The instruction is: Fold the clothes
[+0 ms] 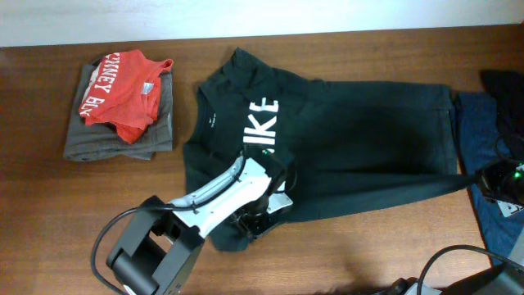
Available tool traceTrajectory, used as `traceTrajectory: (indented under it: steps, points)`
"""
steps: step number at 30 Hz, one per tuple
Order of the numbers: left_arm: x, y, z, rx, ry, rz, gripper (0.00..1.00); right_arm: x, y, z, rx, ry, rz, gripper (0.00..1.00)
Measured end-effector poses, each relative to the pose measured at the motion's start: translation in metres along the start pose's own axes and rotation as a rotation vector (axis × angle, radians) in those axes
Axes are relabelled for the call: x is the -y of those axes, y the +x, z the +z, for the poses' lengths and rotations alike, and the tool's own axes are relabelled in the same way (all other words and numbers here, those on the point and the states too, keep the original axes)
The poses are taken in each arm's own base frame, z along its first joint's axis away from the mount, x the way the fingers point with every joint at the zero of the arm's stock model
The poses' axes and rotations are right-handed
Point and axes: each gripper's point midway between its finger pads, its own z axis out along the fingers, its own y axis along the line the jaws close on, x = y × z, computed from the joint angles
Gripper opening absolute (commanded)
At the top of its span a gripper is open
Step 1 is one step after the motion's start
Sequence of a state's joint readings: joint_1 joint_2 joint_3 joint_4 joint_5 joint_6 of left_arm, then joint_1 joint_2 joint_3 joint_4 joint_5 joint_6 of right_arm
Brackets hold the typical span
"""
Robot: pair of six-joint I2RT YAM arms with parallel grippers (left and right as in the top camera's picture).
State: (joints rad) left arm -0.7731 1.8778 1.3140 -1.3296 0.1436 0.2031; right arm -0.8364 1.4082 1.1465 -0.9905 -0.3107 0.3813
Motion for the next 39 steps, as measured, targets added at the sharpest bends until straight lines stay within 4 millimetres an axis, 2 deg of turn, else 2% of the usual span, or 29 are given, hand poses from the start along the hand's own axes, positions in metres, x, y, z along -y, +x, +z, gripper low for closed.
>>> traceTrajectory:
  steps: [2,6,9,13,16,18,22,24,27,29,32,33,35,39]
  points:
    - [0.008,0.004,-0.007,-0.015,0.038,0.015,0.00,0.000,0.000,0.000,-0.001,0.001,0.000,0.04]
    - [0.013,0.003,-0.008,-0.007,0.066,0.029,0.01,0.000,0.000,0.000,-0.001,-0.001,-0.001,0.04]
    - [0.011,-0.004,-0.008,0.019,0.059,0.040,0.10,-0.001,0.000,0.000,0.001,-0.006,-0.001,0.04]
    - [0.009,-0.013,-0.008,0.057,0.048,0.049,0.00,-0.001,0.000,0.000,0.001,-0.006,-0.001,0.04]
    - [0.005,-0.033,-0.010,0.137,0.029,0.062,0.00,-0.001,-0.001,0.000,0.002,-0.006,-0.001,0.04]
    - [0.003,-0.038,-0.011,0.161,0.023,0.065,0.01,-0.001,-0.001,0.000,0.002,-0.006,-0.002,0.04]
    - [-0.003,-0.024,-0.010,0.103,0.004,0.004,0.07,-0.001,0.000,0.000,0.001,-0.006,-0.002,0.04]
    - [-0.015,-0.021,-0.011,0.091,-0.047,-0.080,0.08,-0.001,0.000,0.000,0.001,-0.006,-0.001,0.04]
    - [-0.047,-0.031,-0.015,0.161,-0.100,-0.248,0.01,-0.001,0.000,0.000,0.001,-0.006,-0.002,0.04]
    - [-0.069,-0.031,-0.015,0.193,-0.097,-0.339,0.00,-0.001,0.000,0.000,0.001,-0.006,-0.001,0.04]
    - [-0.104,-0.012,-0.005,0.184,-0.081,-0.480,0.00,-0.001,0.000,0.000,0.001,-0.006,-0.002,0.04]
    - [-0.109,-0.011,-0.004,0.192,-0.083,-0.494,0.00,-0.001,0.000,0.000,0.000,-0.006,-0.001,0.04]
    - [-0.129,-0.018,0.002,0.260,-0.084,-0.544,0.00,-0.001,0.000,0.000,0.001,-0.006,-0.001,0.04]
    - [-0.169,-0.017,0.010,0.350,-0.091,-0.644,0.00,-0.001,0.000,0.000,0.001,-0.006,-0.001,0.04]
